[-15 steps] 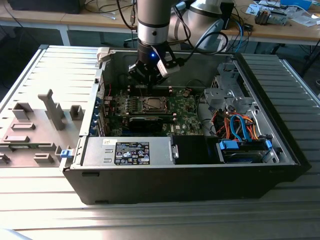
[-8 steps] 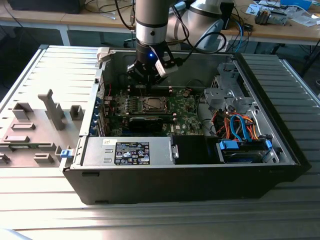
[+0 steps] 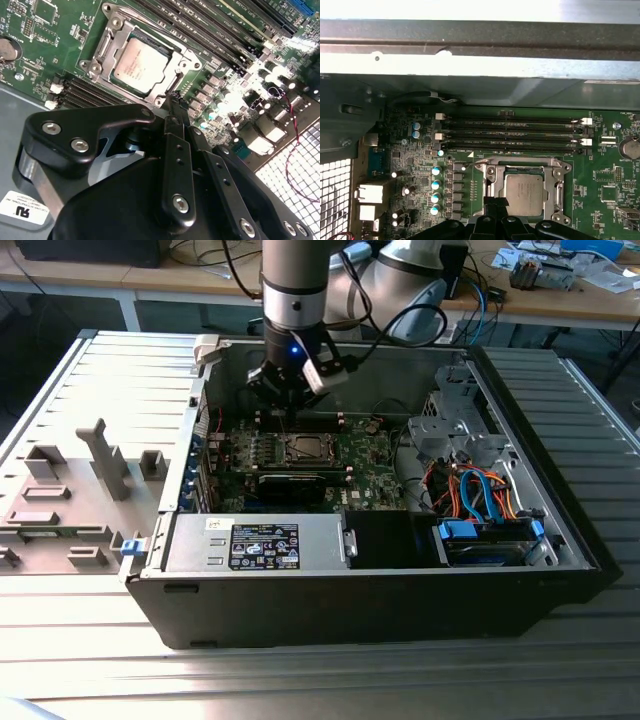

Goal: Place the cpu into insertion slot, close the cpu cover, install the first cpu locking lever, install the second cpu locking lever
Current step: 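Install the first cpu locking lever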

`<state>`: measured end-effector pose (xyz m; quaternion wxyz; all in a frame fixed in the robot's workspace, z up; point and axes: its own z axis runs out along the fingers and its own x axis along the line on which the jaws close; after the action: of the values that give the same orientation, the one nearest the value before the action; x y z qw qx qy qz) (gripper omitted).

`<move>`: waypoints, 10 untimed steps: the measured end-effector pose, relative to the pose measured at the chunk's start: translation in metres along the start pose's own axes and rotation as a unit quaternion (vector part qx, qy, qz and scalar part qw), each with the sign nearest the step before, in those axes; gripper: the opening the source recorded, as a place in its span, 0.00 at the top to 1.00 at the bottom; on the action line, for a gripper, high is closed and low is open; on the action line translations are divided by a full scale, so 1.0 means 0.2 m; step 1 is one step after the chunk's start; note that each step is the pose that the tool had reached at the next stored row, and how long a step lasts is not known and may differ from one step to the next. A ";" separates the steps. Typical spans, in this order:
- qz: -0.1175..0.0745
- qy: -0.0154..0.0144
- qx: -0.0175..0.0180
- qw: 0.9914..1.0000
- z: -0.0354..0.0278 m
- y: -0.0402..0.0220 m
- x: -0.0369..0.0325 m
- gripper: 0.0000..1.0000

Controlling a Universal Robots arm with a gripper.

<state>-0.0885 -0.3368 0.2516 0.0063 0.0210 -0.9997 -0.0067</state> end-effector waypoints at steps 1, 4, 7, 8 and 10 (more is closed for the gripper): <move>0.000 0.000 0.000 1.000 0.000 0.000 0.002 0.89; 0.000 0.000 0.000 1.000 0.000 0.000 0.010 0.89; 0.000 0.000 0.000 1.000 0.000 0.001 0.016 0.89; 0.000 0.000 0.000 1.000 0.000 0.001 0.017 0.89; 0.000 0.000 0.000 1.000 0.000 0.001 0.022 0.89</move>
<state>-0.0929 -0.3368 0.2516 0.0063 0.0209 -0.9997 -0.0067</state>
